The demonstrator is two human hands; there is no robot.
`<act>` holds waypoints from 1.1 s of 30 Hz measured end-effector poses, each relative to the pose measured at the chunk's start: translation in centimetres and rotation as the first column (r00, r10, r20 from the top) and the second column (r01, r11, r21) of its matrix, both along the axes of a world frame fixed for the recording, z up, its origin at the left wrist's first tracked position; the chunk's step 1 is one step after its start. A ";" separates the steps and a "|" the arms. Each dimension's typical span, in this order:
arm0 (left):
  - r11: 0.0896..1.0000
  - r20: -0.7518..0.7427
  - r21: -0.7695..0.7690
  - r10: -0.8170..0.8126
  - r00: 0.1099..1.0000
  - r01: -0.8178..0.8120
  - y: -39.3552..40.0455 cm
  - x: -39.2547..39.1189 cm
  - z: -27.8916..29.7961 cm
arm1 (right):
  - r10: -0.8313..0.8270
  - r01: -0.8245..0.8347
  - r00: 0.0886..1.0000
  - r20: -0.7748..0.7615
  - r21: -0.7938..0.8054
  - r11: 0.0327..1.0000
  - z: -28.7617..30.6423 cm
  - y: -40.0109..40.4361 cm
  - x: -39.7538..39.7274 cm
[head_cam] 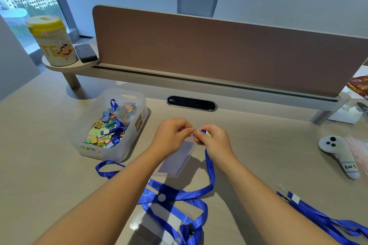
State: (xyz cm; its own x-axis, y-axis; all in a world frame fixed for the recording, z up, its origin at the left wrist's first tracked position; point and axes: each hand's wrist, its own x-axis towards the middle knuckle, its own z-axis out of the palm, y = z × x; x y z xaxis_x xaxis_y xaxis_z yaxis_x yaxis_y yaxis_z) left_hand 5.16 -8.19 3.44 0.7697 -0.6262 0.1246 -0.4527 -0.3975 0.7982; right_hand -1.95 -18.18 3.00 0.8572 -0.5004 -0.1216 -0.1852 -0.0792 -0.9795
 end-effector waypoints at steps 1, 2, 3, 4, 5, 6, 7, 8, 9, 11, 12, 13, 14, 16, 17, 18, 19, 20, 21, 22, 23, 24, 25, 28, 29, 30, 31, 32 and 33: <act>1.000 -0.005 -0.017 0.014 1.000 -0.014 -0.1 0.0 0.0 | -0.010 0.010 1.000 0.008 0.001 1.000 0.0 0.1 0.1; 0.999 -0.019 -0.036 0.029 0.999 -0.029 -0.2 0.0 -0.1 | -0.020 0.020 1.000 0.015 -0.001 1.000 0.0 0.2 0.1; 0.997 -0.040 -0.057 0.042 0.998 -0.044 -0.3 0.0 -0.1 | -0.029 0.029 0.999 0.019 -0.006 1.000 0.0 0.2 0.2; 0.995 -0.066 -0.077 0.052 0.997 -0.057 -0.4 0.0 -0.1 | -0.038 0.039 0.999 0.023 -0.016 0.999 0.0 0.3 0.2; 0.993 -0.091 -0.095 0.060 0.994 -0.068 -0.5 0.0 -0.1 | -0.045 0.046 0.999 0.029 -0.027 0.999 0.1 0.4 0.3; 0.990 -0.116 -0.111 0.069 0.991 -0.082 -0.5 0.1 -0.2 | -0.049 0.051 0.998 0.034 -0.045 0.998 0.1 0.4 0.3; 0.987 -0.143 -0.131 0.079 0.987 -0.098 -0.5 0.2 -0.3 | -0.050 0.052 0.998 0.036 -0.078 0.996 0.1 0.5 0.4; 0.981 -0.172 -0.154 0.088 0.981 -0.115 -0.5 0.2 -0.3 | -0.046 0.049 0.998 0.032 -0.117 0.992 0.1 0.6 0.4; 0.976 -0.203 -0.177 0.092 0.975 -0.129 -0.4 0.3 -0.4 | -0.039 0.043 0.999 0.029 -0.148 0.988 0.1 0.7 0.4; 0.968 -0.270 -0.207 0.084 0.959 -0.143 -0.3 0.5 -0.2 | -0.032 0.038 0.999 0.040 -0.156 0.987 0.4 0.7 0.4; 0.966 -0.308 -0.217 0.068 0.949 -0.139 -0.2 0.6 0.0 | -0.028 0.036 0.998 0.054 -0.148 0.988 0.6 0.6 0.5; 0.964 -0.349 -0.231 0.042 0.936 -0.130 -0.1 0.8 0.3 | -0.020 0.029 0.997 0.069 -0.142 0.989 1.0 0.5 0.7; 0.959 -0.396 -0.258 0.007 0.918 -0.118 0.1 0.9 0.6 | -0.007 0.018 0.997 0.078 -0.136 0.991 1.4 0.2 1.0; 0.935 -0.503 -0.338 -0.083 0.861 -0.108 0.3 1.2 1.3 | 0.022 -0.012 0.996 0.083 -0.111 0.994 2.2 -0.3 1.6; 0.919 -0.545 -0.379 -0.126 0.829 -0.109 0.4 1.3 1.7 | 0.033 -0.026 0.996 0.080 -0.086 0.996 2.5 -0.5 1.9; 0.907 -0.571 -0.407 -0.159 0.806 -0.108 0.4 1.4 2.0 | 0.042 -0.039 0.996 0.081 -0.043 0.998 2.9 -0.7 2.1; 0.903 -0.580 -0.417 -0.181 0.795 -0.099 0.4 1.4 2.3 | 0.050 -0.052 0.995 0.086 0.022 0.998 3.2 -0.8 2.3; 0.908 -0.577 -0.412 -0.193 0.793 -0.079 0.4 1.4 2.6 | 0.058 -0.068 0.993 0.099 0.098 0.993 3.6 -0.8 2.4; 0.916 -0.571 -0.399 -0.204 0.795 -0.051 0.3 1.5 2.8 | 0.064 -0.082 0.992 0.112 0.169 0.982 3.9 -0.9 2.4; 0.924 -0.569 -0.381 -0.217 0.793 -0.021 0.3 1.5 3.0 | 0.066 -0.091 0.991 0.116 0.224 0.970 4.2 -1.0 2.4; 0.933 -0.573 -0.361 -0.227 0.788 0.006 0.4 1.5 3.1 | 0.069 -0.097 0.991 0.112 0.267 0.959 4.5 -1.0 2.2; 0.941 -0.579 -0.338 -0.235 0.781 0.032 0.5 1.6 3.1 | 0.075 -0.106 0.991 0.109 0.304 0.947 4.6 -1.1 2.1; 0.949 -0.583 -0.311 -0.236 0.778 0.055 0.6 1.7 3.0 | 0.084 -0.116 0.991 0.108 0.339 0.934 4.6 -1.2 2.0; 0.961 -0.592 -0.253 -0.245 0.768 0.112 0.9 1.7 3.0 | 0.117 -0.152 0.987 0.111 0.403 0.902 4.6 -1.6 1.7; 0.961 -0.599 -0.249 -0.252 0.760 0.122 1.0 1.7 3.1 | 0.127 -0.162 0.986 0.111 0.415 0.895 4.6 -1.7 1.7; 0.960 -0.607 -0.248 -0.256 0.752 0.127 1.0 1.7 3.2 | 0.133 -0.169 0.985 0.112 0.426 0.889 4.6 -1.8 1.6; 0.959 -0.614 -0.251 -0.261 0.745 0.129 1.0 1.7 3.3 | 0.139 -0.174 0.984 0.111 0.437 0.883 4.6 -1.9 1.6; 0.959 -0.616 -0.252 -0.264 0.743 0.132 1.0 1.8 3.3 | 0.144 -0.178 0.984 0.110 0.445 0.878 4.6 -1.9 1.5; 0.959 -0.606 -0.247 -0.266 0.750 0.140 0.9 1.7 3.3 | 0.148 -0.181 0.983 0.106 0.449 0.875 4.6 -1.9 1.5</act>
